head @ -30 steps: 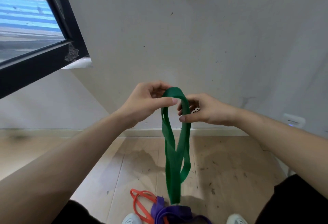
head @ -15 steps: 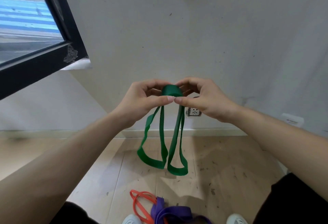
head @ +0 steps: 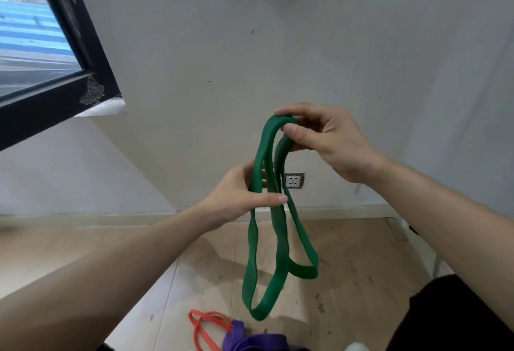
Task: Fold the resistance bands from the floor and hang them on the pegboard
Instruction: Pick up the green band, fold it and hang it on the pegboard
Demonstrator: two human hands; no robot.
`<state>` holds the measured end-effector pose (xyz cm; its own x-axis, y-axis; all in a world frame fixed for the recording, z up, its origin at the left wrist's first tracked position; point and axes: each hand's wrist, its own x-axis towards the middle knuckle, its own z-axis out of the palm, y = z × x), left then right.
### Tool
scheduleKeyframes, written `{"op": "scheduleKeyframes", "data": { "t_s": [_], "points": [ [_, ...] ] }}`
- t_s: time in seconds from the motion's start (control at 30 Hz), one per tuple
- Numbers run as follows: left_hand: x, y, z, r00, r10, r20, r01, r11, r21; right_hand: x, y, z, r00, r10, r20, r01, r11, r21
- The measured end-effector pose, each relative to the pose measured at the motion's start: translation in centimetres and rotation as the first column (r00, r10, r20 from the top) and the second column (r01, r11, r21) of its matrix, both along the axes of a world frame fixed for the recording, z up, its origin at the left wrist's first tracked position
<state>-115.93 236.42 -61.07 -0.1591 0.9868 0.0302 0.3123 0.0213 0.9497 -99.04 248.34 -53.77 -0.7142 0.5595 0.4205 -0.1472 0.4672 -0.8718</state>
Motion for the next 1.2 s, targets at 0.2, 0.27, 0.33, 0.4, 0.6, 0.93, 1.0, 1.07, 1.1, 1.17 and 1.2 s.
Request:
{"op": "scheduleKeyframes", "data": {
  "t_s": [0.2,0.27,0.33,0.4,0.6,0.93,1.0,1.07,1.1,1.17,1.2],
  "points": [
    [2.3,1.5,-1.8,0.996,-0.021,0.081,0.023,0.999,-0.028,0.9,0.1,1.1,0.986,-0.036,-0.162,0.010,0.987,-0.158],
    [2.6,1.9,-2.1,0.997,-0.018,0.073,0.021,0.999,-0.041,1.2,0.3,1.5,0.975,-0.044,-0.216,-0.004,0.977,-0.214],
    [2.6,2.2,-2.1,0.998,0.003,0.064,0.001,0.998,-0.065,1.4,0.7,1.7,0.959,-0.074,-0.274,-0.004,0.962,-0.274],
    [2.2,2.4,-1.9,0.999,0.032,0.043,-0.029,0.996,-0.084,1.8,1.3,1.9,0.940,-0.124,-0.317,0.012,0.943,-0.333],
    [0.5,2.3,-0.5,0.998,0.046,0.054,-0.045,0.999,-0.022,3.1,4.4,1.3,0.903,-0.276,-0.329,0.084,0.864,-0.496],
    [-2.7,1.1,0.9,0.994,0.112,-0.014,-0.112,0.994,0.006,5.4,8.5,-4.3,0.833,-0.205,0.514,0.312,0.941,-0.132],
    [-2.9,0.9,0.8,0.992,0.082,-0.096,-0.083,0.996,-0.015,4.6,7.4,-4.1,0.848,-0.167,0.503,0.228,0.972,-0.061],
    [-2.9,0.7,0.7,0.987,0.046,-0.153,-0.052,0.998,-0.037,3.3,5.6,-3.8,0.848,-0.113,0.517,0.115,0.993,0.028],
    [-2.9,0.6,0.7,0.986,0.027,-0.167,-0.035,0.998,-0.044,2.6,4.7,-3.8,0.833,-0.071,0.549,0.045,0.997,0.062],
    [-2.7,0.5,0.8,0.984,-0.004,-0.181,-0.004,0.999,-0.047,1.2,2.9,-4.1,0.784,-0.006,0.621,-0.088,0.989,0.120],
    [-2.6,0.5,0.9,0.983,-0.019,-0.182,0.011,0.999,-0.044,0.4,2.2,-4.4,0.767,0.011,0.642,-0.135,0.980,0.144]
  ]
}}
